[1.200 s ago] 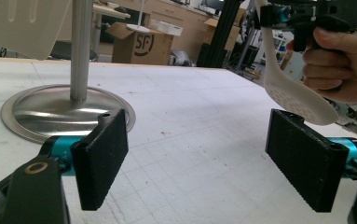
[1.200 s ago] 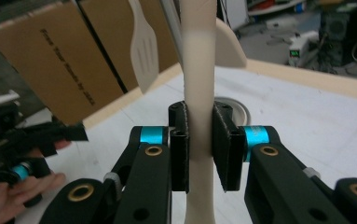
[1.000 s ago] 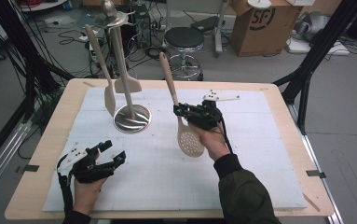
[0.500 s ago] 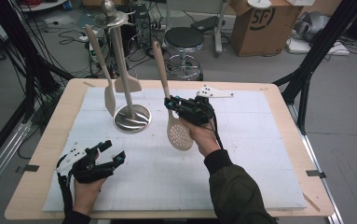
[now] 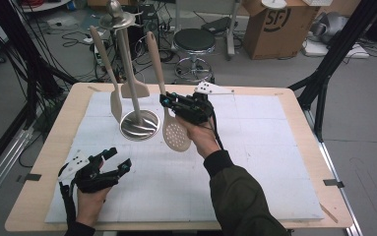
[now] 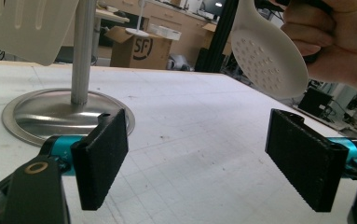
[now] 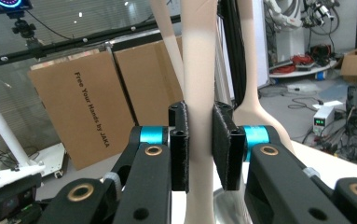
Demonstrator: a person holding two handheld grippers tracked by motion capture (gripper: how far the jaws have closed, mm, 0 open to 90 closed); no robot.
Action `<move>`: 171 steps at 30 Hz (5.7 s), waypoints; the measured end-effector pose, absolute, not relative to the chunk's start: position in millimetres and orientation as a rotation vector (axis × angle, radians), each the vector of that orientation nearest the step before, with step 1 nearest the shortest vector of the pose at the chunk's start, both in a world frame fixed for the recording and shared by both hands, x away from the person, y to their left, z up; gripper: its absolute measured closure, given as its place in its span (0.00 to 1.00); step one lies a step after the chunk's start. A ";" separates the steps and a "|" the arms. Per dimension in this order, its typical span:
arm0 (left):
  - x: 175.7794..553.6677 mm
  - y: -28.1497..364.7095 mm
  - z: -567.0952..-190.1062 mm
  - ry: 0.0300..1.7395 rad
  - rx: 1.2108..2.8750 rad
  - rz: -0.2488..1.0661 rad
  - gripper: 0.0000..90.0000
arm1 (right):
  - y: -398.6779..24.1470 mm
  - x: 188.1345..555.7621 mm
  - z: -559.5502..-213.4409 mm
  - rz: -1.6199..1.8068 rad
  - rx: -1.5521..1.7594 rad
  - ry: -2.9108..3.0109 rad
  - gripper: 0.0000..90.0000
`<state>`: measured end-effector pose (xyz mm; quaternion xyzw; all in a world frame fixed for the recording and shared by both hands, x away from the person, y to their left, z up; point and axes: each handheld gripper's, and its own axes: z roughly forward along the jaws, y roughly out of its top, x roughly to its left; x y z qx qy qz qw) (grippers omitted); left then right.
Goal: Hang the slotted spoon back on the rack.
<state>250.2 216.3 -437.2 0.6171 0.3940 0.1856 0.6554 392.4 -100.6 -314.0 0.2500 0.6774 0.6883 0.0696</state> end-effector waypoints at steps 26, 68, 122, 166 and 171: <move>250.5 217.1 -437.0 0.897 1.390 0.414 0.24 | -85.1 408.3 -296.2 2.076 0.742 2.053 0.88; 251.2 218.1 -437.3 0.896 1.390 0.416 0.24 | -68.4 417.6 -306.5 2.056 0.726 2.086 0.87; 250.6 216.7 -436.9 0.890 1.394 0.418 0.24 | -93.2 410.8 -310.6 1.988 0.861 2.066 0.41; 252.3 208.8 -437.8 0.876 1.434 0.422 0.24 | -165.0 357.3 -359.3 1.927 1.022 2.059 0.31; 252.5 208.7 -437.9 0.876 1.434 0.422 0.24 | -168.6 355.5 -359.4 1.930 1.020 2.049 0.31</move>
